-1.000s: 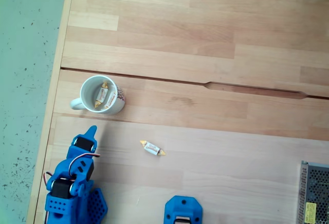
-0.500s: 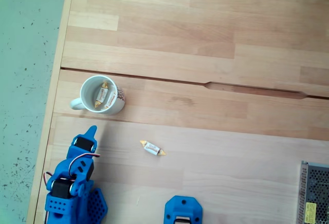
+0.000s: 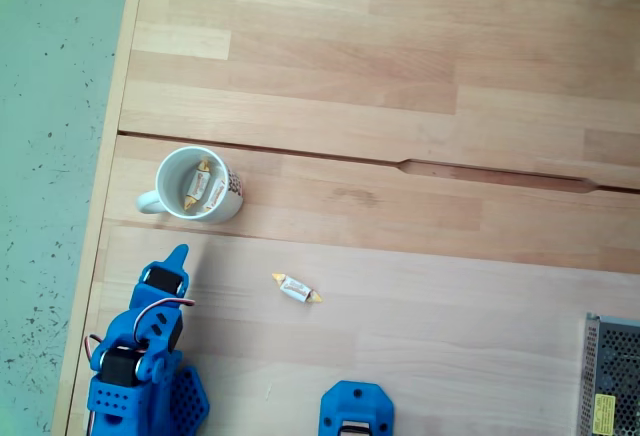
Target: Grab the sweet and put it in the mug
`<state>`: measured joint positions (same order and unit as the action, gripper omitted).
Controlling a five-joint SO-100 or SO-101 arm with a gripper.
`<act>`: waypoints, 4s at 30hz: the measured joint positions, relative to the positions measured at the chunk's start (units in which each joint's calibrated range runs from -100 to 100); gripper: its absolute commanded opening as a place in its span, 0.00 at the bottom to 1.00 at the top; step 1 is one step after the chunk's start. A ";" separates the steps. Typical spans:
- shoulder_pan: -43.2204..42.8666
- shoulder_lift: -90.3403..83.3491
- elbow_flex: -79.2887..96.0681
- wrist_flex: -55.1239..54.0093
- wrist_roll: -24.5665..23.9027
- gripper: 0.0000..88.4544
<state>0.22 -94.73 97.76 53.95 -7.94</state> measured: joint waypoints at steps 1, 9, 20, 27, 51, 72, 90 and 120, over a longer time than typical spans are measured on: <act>-0.44 0.00 0.00 0.00 -0.10 0.00; -2.88 0.00 0.00 0.00 0.00 0.00; -2.88 0.00 -11.65 0.90 -0.29 0.00; -3.55 0.00 -21.07 6.02 -0.10 0.00; 13.74 36.88 -45.81 16.52 0.10 0.00; 36.19 39.06 -45.81 16.68 0.24 0.00; 36.48 65.67 -59.79 15.22 5.47 0.00; 32.27 67.85 -55.31 -11.80 5.32 0.00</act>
<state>32.50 -26.88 42.45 42.15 -2.61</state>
